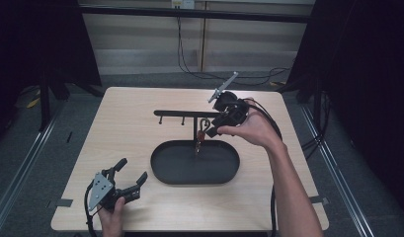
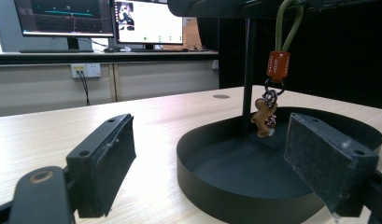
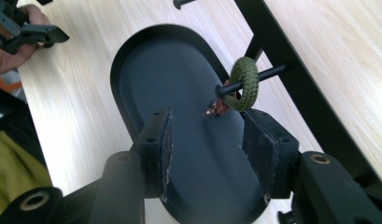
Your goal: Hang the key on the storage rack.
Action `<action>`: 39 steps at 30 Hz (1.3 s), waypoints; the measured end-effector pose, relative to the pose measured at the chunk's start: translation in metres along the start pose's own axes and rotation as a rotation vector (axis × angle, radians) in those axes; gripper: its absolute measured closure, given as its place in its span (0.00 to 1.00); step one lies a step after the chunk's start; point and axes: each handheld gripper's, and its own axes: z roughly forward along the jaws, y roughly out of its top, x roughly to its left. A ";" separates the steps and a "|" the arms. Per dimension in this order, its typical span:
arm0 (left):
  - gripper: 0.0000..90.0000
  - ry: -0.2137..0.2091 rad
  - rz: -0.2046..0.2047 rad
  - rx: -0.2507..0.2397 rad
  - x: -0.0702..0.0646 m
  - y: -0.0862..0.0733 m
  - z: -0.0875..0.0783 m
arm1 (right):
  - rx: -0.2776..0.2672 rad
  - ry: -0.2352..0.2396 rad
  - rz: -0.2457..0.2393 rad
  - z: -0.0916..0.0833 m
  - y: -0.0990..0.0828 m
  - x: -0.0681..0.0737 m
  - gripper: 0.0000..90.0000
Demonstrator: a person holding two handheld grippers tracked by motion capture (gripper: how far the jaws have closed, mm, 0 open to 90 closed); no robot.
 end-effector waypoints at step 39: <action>0.18 0.000 0.000 -0.002 0.000 0.000 0.000 | -0.628 -0.003 0.094 0.034 -0.098 0.040 0.17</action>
